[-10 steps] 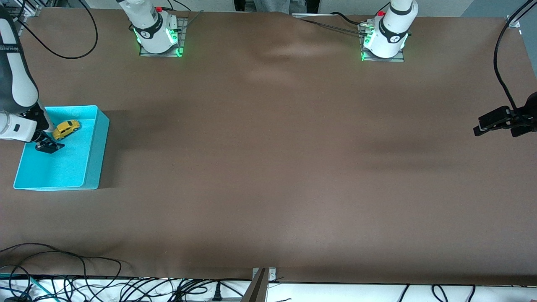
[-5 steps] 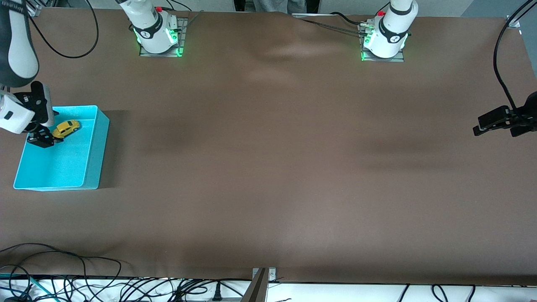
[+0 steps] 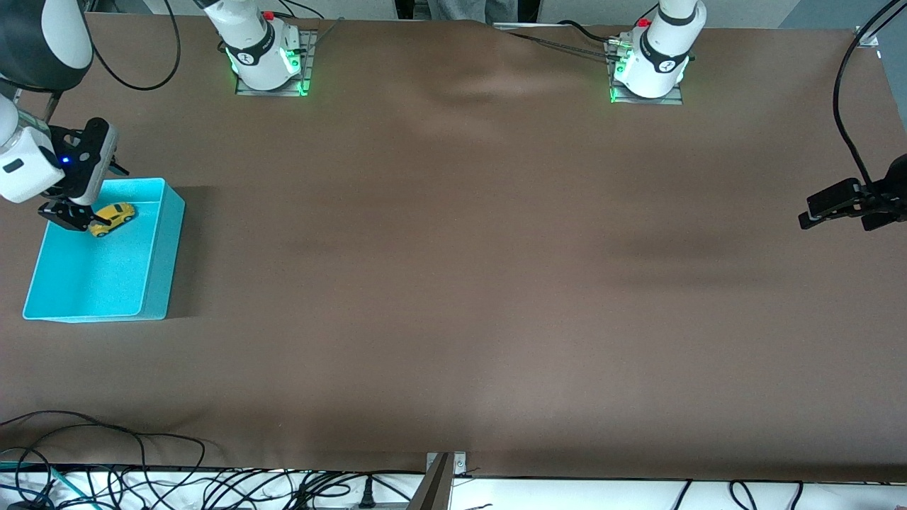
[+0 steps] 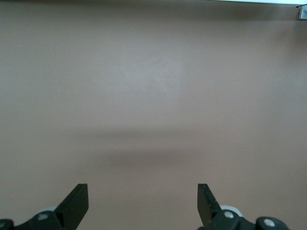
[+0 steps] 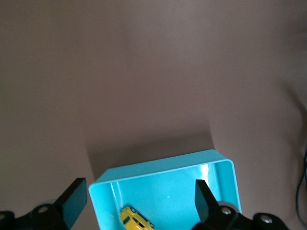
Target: Wind up and store yellow beetle car
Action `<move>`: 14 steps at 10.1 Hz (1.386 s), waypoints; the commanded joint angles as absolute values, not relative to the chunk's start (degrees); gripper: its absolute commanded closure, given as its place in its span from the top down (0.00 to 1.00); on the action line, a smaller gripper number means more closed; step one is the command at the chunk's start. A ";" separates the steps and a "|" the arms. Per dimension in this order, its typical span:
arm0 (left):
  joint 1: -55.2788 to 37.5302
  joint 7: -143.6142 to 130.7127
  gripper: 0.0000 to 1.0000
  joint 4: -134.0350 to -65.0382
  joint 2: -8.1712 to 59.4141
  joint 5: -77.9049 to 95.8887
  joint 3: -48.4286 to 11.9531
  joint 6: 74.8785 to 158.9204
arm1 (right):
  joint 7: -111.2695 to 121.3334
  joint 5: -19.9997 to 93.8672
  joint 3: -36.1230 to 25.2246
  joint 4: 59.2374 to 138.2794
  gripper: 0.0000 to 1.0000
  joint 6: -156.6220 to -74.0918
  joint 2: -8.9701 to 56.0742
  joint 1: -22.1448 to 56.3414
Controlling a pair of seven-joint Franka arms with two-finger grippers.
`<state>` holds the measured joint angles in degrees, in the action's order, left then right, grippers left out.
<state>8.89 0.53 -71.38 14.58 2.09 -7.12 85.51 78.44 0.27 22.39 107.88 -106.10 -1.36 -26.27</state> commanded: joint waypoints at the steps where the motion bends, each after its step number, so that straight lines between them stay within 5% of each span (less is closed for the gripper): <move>1: 8.70 1.49 1.00 -71.37 13.80 0.62 -7.38 84.73 | 59.95 2.55 15.31 106.62 1.00 -105.82 -1.84 -19.01; 6: 8.70 1.49 1.00 -71.37 13.80 0.62 -7.38 84.64 | 5.63 0.81 13.54 99.34 1.00 -98.28 -2.72 -6.01; 10: 8.70 1.49 1.00 -71.37 13.80 0.62 -7.38 83.94 | 1.32 -0.35 4.07 97.03 1.00 -99.57 -2.29 -1.93; 14: 8.70 1.41 1.00 -71.28 13.80 0.62 -7.38 83.94 | 0.53 0.44 3.07 96.94 1.00 -98.10 -1.23 -1.67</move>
